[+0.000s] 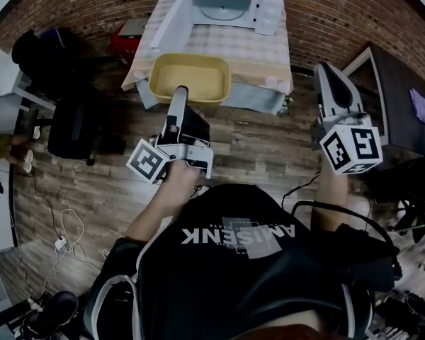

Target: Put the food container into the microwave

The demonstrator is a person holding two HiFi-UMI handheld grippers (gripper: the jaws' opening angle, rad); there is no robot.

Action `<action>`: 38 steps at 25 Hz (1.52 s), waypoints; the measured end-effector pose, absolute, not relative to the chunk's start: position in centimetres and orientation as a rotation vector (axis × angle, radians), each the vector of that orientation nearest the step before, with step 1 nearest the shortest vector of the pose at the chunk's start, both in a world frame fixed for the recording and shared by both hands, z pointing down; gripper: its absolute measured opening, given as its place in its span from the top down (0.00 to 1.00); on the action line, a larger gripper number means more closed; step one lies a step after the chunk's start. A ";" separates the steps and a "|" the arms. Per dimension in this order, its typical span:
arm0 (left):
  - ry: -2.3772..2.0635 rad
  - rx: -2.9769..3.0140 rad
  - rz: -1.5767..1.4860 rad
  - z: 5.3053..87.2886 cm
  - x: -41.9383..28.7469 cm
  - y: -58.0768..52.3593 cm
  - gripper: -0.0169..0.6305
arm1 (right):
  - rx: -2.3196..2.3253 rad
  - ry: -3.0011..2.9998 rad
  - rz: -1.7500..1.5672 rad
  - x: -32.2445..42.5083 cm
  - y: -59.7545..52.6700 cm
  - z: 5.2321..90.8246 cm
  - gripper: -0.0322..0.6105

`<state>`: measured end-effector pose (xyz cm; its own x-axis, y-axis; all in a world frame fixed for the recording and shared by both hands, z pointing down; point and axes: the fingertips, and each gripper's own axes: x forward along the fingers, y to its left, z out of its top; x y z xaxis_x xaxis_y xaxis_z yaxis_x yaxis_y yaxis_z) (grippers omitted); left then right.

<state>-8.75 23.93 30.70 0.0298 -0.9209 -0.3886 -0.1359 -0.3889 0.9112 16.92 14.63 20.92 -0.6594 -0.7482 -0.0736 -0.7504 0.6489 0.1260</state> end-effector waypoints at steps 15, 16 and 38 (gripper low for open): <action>-1.008 1.632 -1.374 32.0 -12.3 23.3 0.62 | -1.379 2.845 0.222 13.2 16.0 22.9 0.88; -1.009 1.631 -1.376 32.0 -12.4 23.1 0.62 | -1.376 2.850 0.224 13.1 15.7 23.0 0.88; -1.123 1.583 -1.419 34.5 -10.1 9.1 0.62 | -1.229 2.872 0.230 16.5 -0.6 22.3 0.88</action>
